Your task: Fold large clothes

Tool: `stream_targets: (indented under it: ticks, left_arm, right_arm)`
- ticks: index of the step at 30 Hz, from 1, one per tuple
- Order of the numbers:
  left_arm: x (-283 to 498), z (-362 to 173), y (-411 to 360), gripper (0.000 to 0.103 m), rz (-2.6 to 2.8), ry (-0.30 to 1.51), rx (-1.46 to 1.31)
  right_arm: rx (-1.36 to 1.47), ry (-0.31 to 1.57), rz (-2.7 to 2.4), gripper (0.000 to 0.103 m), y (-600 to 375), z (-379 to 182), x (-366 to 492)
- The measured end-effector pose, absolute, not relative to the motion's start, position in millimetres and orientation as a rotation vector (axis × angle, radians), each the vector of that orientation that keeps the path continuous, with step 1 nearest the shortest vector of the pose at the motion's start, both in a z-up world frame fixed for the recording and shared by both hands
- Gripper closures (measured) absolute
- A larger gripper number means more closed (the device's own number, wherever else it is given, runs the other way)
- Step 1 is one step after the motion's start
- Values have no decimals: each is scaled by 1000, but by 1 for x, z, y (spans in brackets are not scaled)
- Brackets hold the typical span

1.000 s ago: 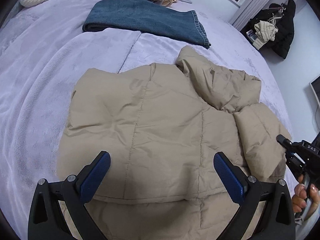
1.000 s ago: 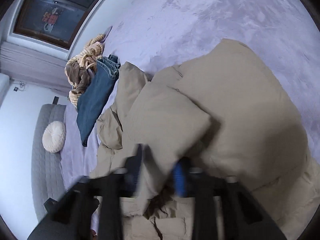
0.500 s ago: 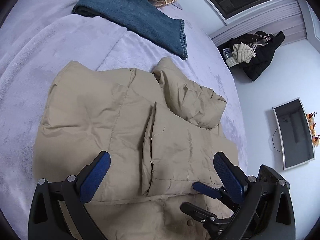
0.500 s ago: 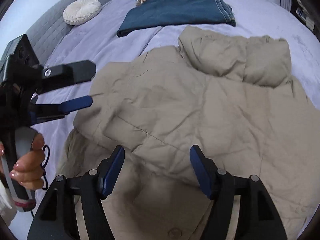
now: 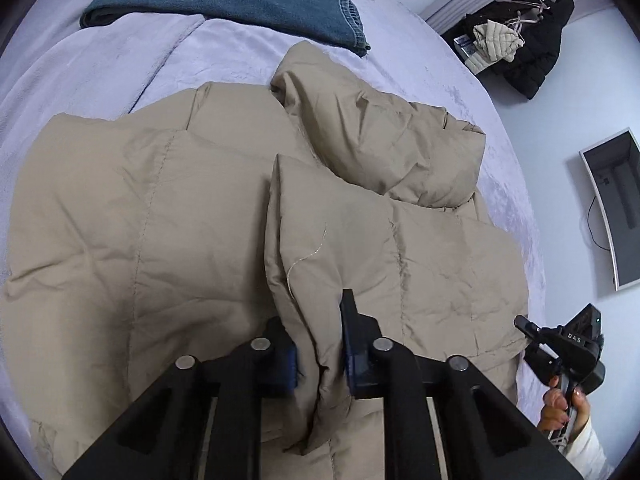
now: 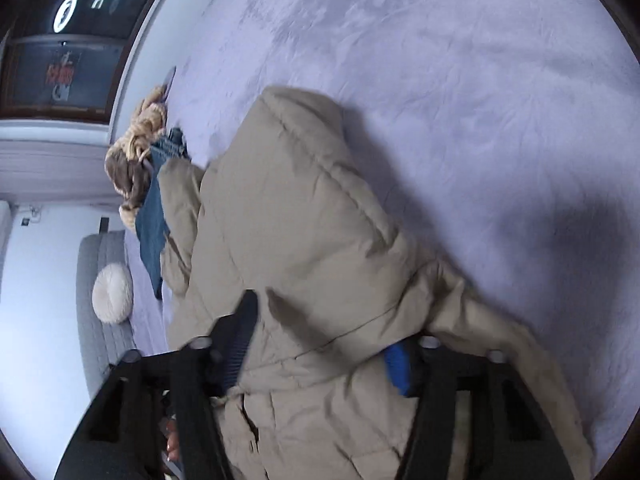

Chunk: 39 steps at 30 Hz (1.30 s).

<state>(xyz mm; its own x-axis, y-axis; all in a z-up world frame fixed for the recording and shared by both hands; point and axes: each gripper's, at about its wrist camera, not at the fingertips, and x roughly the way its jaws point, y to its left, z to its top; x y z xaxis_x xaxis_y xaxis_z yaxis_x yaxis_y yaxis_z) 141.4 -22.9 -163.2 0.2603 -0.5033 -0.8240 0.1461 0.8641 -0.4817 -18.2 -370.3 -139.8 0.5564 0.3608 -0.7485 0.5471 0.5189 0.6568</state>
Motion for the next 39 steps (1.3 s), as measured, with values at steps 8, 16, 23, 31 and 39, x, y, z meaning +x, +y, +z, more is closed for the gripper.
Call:
stream_targets:
  ticks: [8, 16, 23, 31, 39]
  left_arm:
    - [137, -183, -12, 85, -369, 1217, -259]
    - [126, -149, -1, 84, -264, 1162, -117]
    - [130, -115, 8, 84, -282, 1073, -133]
    - [146, -160, -41, 84, -252, 1127, 5]
    - [153, -187, -37, 84, -279, 1135, 19]
  right_arm:
    - [905, 1098, -157, 96, -380, -157, -22]
    - [660, 1190, -84, 63, -357, -119, -28]
    - [508, 1043, -169, 81, -373, -75, -21]
    - [566, 1043, -120, 82, -383, -96, 45]
    - [479, 1111, -143, 85, -373, -147, 60]
